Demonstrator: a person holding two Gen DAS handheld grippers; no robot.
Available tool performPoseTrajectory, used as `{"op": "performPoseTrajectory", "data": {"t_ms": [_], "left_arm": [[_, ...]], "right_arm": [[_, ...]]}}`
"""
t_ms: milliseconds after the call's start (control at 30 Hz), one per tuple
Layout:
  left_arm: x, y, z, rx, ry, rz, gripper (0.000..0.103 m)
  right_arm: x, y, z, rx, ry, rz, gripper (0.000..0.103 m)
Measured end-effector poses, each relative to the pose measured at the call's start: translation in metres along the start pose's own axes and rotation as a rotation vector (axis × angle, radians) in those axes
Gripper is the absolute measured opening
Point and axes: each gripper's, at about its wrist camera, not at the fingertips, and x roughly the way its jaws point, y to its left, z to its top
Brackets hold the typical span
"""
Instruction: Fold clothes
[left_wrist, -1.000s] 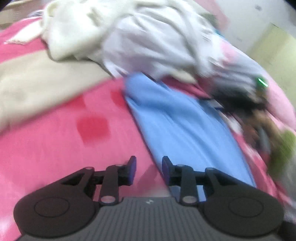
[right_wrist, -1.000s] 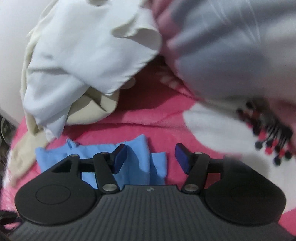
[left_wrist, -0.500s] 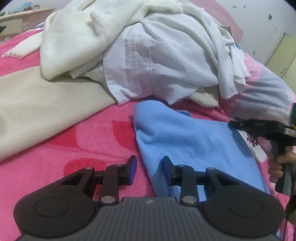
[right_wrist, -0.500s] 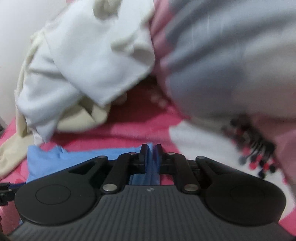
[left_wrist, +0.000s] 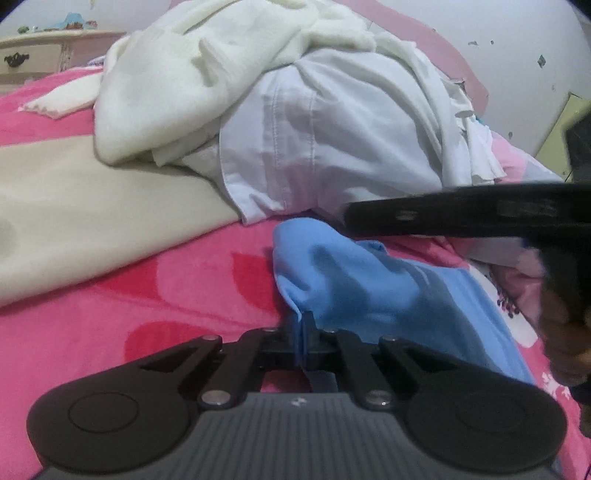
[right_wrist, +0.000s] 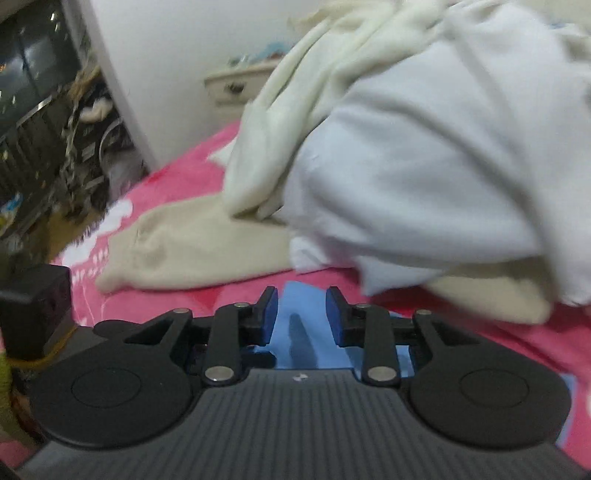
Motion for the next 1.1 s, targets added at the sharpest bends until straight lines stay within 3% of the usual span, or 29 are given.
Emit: {"op": "performPoseTrajectory", "data": {"t_ms": [33, 100, 167, 200, 300, 433, 500, 600, 700, 867, 1000, 1100], "left_arm": [[0.0, 0.0, -0.001, -0.003, -0.002, 0.002, 0.002], [-0.001, -0.001, -0.002, -0.007, -0.008, 0.005, 0.002], [-0.002, -0.001, -0.003, -0.016, -0.015, 0.007, 0.002], [-0.003, 0.0, -0.004, -0.024, -0.02, 0.007, 0.002], [-0.004, 0.002, -0.006, -0.037, -0.024, 0.012, 0.002], [-0.005, 0.001, -0.007, -0.026, -0.025, 0.029, 0.006], [-0.008, 0.002, -0.009, -0.022, -0.03, 0.033, 0.007], [-0.011, 0.004, -0.008, -0.024, -0.035, 0.041, 0.008], [-0.011, 0.002, -0.008, -0.002, -0.035, 0.056, 0.008], [-0.012, -0.005, -0.011, 0.036, -0.041, 0.097, 0.008], [-0.012, -0.004, -0.012, 0.055, -0.042, 0.103, 0.008], [-0.011, -0.004, -0.011, 0.067, -0.037, 0.1, 0.008]], "right_arm": [[0.014, 0.002, 0.004, -0.01, 0.027, -0.014, 0.041], [0.032, 0.002, 0.003, -0.015, 0.081, -0.031, 0.044], [0.049, 0.003, 0.002, -0.012, 0.106, -0.061, 0.0], [0.047, 0.001, 0.001, 0.001, 0.071, -0.091, 0.002], [0.041, -0.002, -0.001, 0.032, -0.044, -0.071, 0.002], [0.049, 0.0, -0.009, -0.031, -0.122, -0.152, 0.004], [0.027, -0.008, -0.009, 0.031, -0.2, -0.122, 0.006], [-0.034, -0.015, -0.017, 0.084, -0.361, -0.117, 0.016], [-0.063, -0.014, -0.027, 0.062, -0.279, -0.156, 0.017], [-0.023, -0.028, -0.047, 0.036, -0.044, -0.166, 0.015], [-0.009, -0.037, -0.05, 0.044, -0.048, -0.165, 0.016], [-0.015, -0.026, -0.045, -0.088, -0.068, -0.16, 0.023]]}}
